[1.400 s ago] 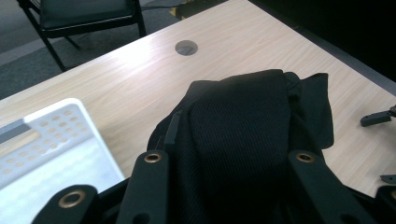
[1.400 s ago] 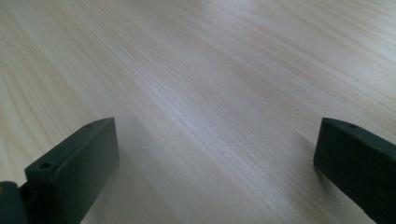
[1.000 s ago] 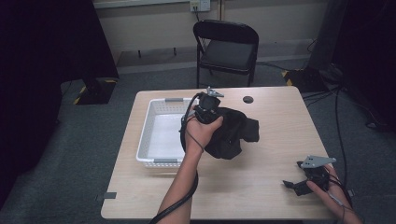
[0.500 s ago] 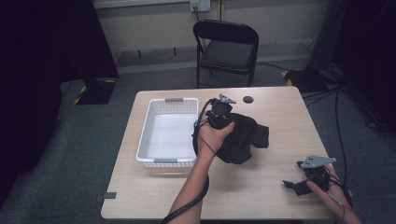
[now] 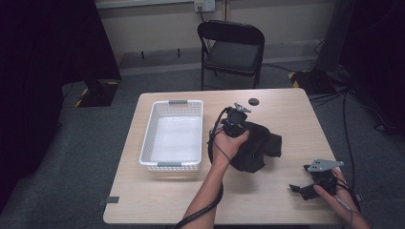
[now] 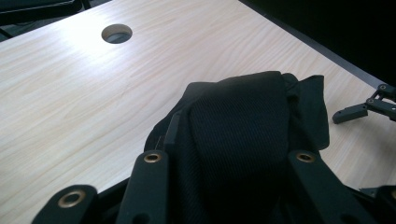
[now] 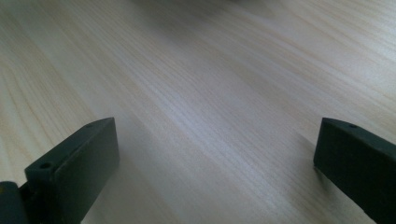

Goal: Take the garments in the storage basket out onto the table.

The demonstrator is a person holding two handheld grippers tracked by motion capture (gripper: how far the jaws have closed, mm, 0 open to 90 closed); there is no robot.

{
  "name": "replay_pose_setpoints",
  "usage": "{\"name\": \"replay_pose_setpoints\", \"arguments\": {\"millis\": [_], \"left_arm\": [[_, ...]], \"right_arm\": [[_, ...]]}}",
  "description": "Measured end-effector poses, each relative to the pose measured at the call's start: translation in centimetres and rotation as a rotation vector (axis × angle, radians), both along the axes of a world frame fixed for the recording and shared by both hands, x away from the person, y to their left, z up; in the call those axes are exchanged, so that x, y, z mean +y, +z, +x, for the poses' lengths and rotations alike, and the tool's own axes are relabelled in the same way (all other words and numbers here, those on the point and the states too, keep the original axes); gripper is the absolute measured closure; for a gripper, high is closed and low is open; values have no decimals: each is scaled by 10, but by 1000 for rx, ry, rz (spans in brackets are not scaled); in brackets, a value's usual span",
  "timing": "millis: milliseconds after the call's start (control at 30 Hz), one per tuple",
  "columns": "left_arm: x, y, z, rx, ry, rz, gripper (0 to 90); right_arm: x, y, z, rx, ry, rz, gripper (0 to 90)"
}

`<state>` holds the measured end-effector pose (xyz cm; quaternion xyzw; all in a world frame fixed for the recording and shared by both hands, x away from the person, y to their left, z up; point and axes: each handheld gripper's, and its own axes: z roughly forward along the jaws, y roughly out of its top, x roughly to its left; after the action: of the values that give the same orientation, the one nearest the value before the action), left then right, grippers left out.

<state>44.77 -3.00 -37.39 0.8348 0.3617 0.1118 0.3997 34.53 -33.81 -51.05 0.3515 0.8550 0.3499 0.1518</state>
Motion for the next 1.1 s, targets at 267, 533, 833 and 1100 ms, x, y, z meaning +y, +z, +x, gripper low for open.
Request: {"name": "replay_pose_setpoints", "arguments": {"millis": [267, 533, 833, 1100], "left_arm": [[-14, -11, -2, 6, -14, 25, 651], [-19, -22, -2, 9, -4, 31, 648], [-27, -31, -2, 23, -18, 49, 644], [-28, -39, 0, 49, -13, 49, 636]], "right_arm": [[0, 0, 0, 0, 0, 0, 0], [0, 0, 0, 1, 0, 1, 0], [0, 0, 0, 0, 0, 0, 0], [0, 0, 0, 0, 0, 0, 0]]}}
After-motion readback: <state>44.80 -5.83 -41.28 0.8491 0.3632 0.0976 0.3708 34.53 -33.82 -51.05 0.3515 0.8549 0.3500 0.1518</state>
